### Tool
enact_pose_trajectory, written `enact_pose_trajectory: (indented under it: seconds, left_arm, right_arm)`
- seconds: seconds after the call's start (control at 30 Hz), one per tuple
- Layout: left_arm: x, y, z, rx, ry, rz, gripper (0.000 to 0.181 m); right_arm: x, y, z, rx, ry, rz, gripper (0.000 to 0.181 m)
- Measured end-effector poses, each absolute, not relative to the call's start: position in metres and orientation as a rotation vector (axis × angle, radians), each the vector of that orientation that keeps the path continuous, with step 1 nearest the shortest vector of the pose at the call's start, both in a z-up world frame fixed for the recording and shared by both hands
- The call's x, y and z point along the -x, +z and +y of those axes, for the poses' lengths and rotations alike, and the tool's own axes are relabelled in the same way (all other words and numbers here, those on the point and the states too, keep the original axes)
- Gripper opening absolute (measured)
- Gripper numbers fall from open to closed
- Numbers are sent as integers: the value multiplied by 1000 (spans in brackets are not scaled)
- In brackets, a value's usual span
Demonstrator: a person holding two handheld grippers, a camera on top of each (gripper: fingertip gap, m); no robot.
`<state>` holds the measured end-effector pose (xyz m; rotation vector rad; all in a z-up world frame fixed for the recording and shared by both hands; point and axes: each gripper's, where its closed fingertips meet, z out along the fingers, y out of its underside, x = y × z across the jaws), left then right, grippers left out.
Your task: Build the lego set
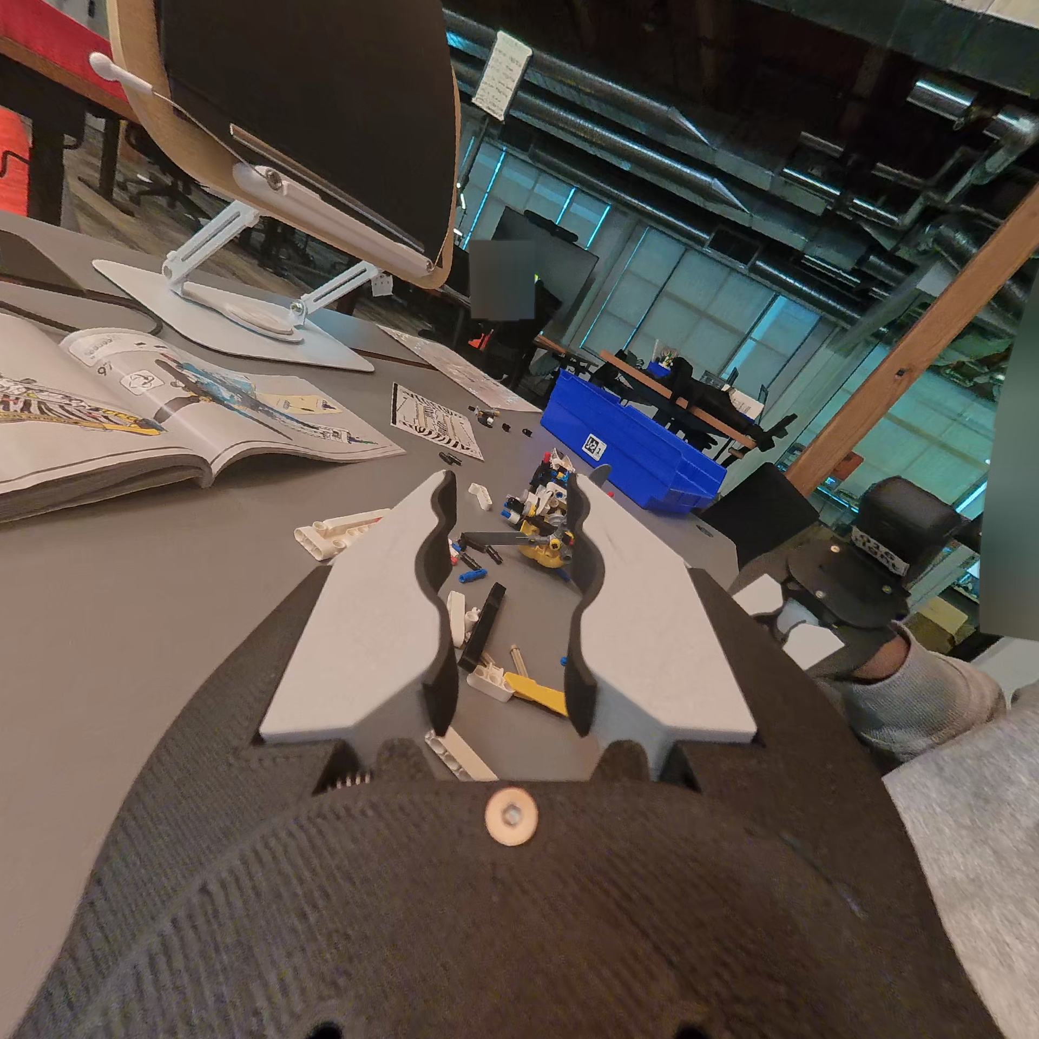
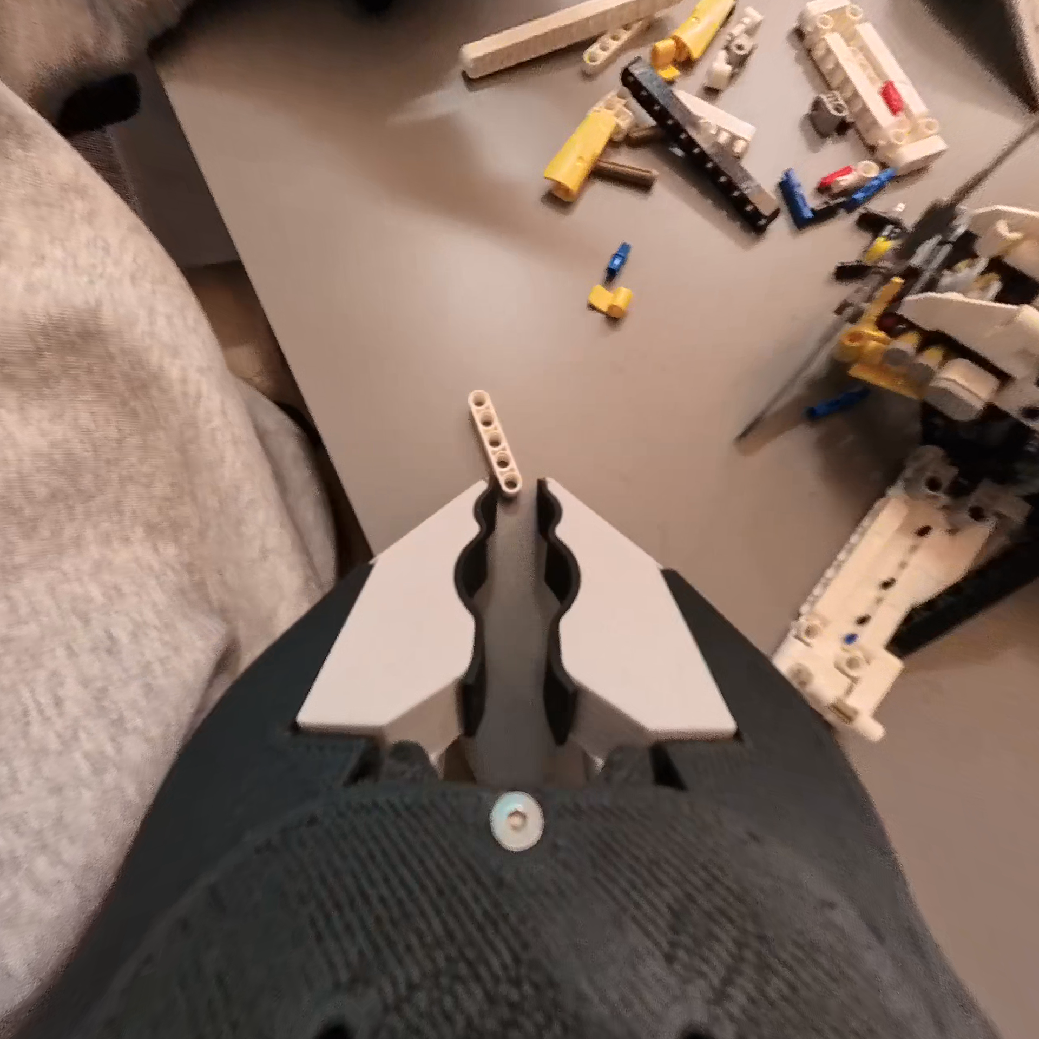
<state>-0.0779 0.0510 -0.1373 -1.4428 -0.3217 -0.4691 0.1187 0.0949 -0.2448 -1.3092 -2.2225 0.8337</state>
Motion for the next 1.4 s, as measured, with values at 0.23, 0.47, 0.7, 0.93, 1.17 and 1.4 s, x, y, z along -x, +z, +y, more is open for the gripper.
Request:
enact_pose_trajectory:
  seconds: [0.23,0.47,0.7,0.93,1.17,1.4]
  left_arm:
    - [78,-138,51,1444,-472,-325,37]
    - [79,-138,51,1442,-471,-327,37]
    - [79,-137,51,1441,-468,-325,37]
    - [79,-137,51,1440,-466,-326,37]
    - [78,-136,51,1439,-460,-321,37]
    - [66,-140,57,1502,-467,-272,14]
  right_arm:
    - [-118,-244,108,1326,793,-2178,15]
    - [-112,-243,112,1357,804,-2123,13]
    - [-108,-230,116,1355,848,-2047,13]
    - [-95,-208,112,1315,959,-1925,15]
    - [-86,-202,106,1268,980,-1899,15]
    - [-84,-193,112,1220,988,-1848,15]
